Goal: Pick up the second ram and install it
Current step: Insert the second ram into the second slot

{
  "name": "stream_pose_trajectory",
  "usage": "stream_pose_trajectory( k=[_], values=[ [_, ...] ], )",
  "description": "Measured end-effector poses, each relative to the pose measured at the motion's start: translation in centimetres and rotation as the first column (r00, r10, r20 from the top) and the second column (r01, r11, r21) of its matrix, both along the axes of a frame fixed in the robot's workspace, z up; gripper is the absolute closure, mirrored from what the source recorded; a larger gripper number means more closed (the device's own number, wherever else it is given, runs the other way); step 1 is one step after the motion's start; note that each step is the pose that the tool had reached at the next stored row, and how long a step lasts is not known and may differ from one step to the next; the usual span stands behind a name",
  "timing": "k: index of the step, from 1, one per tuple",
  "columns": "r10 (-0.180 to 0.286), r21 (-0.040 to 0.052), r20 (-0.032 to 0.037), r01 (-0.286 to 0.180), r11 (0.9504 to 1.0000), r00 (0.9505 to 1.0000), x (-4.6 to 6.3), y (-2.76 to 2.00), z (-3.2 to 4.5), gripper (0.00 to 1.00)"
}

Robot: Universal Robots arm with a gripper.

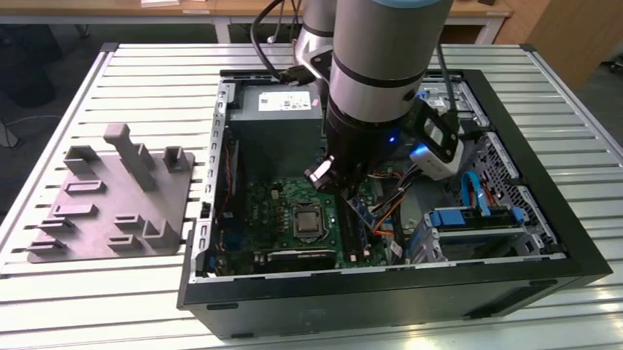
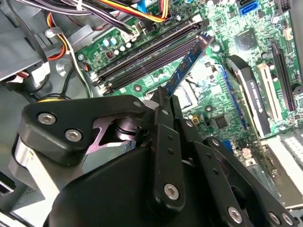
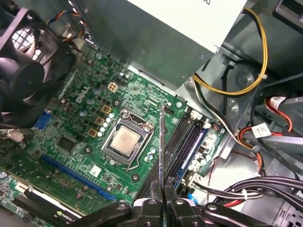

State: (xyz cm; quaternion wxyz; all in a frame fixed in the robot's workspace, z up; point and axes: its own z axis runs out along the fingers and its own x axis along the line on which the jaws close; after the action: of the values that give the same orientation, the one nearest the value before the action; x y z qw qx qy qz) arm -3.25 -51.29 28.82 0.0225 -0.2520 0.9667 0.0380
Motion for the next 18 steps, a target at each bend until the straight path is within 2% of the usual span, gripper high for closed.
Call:
stream_pose_trajectory(
  k=[18],
  values=[
    [-0.054,-0.0001,0.0,0.054,0.9985,0.9985,0.0,0.0,-0.04,0.86]
  ],
)
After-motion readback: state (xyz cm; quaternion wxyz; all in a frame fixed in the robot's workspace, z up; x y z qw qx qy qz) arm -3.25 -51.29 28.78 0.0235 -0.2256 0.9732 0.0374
